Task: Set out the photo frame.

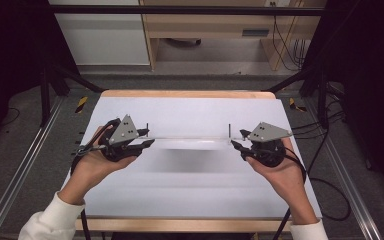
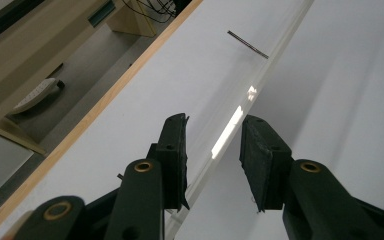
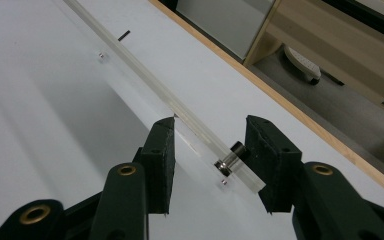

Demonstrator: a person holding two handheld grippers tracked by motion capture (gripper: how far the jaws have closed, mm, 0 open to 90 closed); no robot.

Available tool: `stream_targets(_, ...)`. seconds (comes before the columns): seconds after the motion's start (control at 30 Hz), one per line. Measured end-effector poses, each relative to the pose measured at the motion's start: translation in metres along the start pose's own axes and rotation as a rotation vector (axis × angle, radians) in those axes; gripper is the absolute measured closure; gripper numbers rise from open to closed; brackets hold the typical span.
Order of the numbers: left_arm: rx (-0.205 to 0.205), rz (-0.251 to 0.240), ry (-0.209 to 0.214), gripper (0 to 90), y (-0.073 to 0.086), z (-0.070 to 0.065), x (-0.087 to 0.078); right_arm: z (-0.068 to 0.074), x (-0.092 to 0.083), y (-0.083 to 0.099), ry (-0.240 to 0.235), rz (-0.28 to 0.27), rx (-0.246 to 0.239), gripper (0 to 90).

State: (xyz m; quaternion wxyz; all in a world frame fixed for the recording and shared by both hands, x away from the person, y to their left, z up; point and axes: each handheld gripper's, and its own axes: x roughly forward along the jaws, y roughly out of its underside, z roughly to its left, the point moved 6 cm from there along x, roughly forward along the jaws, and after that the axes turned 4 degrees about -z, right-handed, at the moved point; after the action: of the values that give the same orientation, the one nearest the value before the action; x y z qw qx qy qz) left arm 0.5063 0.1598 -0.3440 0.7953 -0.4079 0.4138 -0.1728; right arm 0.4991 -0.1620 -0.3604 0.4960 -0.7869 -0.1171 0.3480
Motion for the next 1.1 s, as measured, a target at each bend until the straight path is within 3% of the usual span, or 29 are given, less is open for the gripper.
stream_targets(0.2,-0.003,-0.005,0.000,61.9,-0.006,0.012,0.004,-0.008,0.004,-0.007,-0.007,-0.008,0.032,55.5)
stream_targets(0.6,-0.033,-0.024,0.015,60.0,-0.012,0.029,0.009,-0.018,0.011,-0.017,-0.006,0.002,0.035,55.7)
stream_targets(1.1,-0.075,-0.038,0.024,57.3,-0.026,0.063,0.027,-0.047,0.032,-0.030,0.013,-0.056,0.081,52.8)
